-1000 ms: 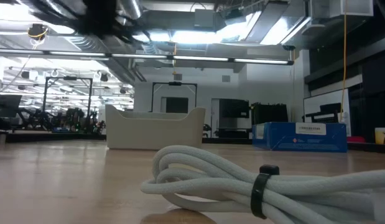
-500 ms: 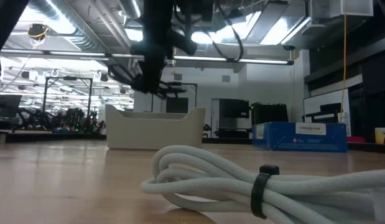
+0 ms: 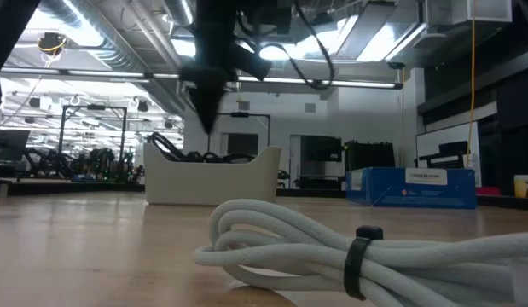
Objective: Pick and place USB-C Cables
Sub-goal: Put the purple charger cable into the gray container
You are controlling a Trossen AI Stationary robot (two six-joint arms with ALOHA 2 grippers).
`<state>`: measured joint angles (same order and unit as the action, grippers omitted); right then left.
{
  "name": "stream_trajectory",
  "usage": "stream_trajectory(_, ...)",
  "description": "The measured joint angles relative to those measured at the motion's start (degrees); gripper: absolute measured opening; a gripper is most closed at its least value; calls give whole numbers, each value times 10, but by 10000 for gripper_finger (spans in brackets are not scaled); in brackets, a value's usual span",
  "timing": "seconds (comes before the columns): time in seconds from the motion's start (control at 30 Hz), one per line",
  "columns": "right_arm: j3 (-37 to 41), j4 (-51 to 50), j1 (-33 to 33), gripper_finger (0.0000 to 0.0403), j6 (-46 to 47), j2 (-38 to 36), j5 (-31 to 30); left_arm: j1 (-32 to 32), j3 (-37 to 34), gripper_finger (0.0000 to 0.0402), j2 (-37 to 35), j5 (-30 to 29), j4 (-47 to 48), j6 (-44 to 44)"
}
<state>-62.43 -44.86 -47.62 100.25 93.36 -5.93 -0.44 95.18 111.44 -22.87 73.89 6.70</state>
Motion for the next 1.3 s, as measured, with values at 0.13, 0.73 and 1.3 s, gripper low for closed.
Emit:
stream_trajectory(0.13,0,17,0,129,0,0,14,-34,30,99,0,12,120,183)
stream_trajectory(0.73,0,25,-59,129,148,58,6,-292,38,99,-16,-2,161,442)
stream_trajectory(1.3,0,29,-46,129,136,115,4,-388,38,99,-16,-81,161,607)
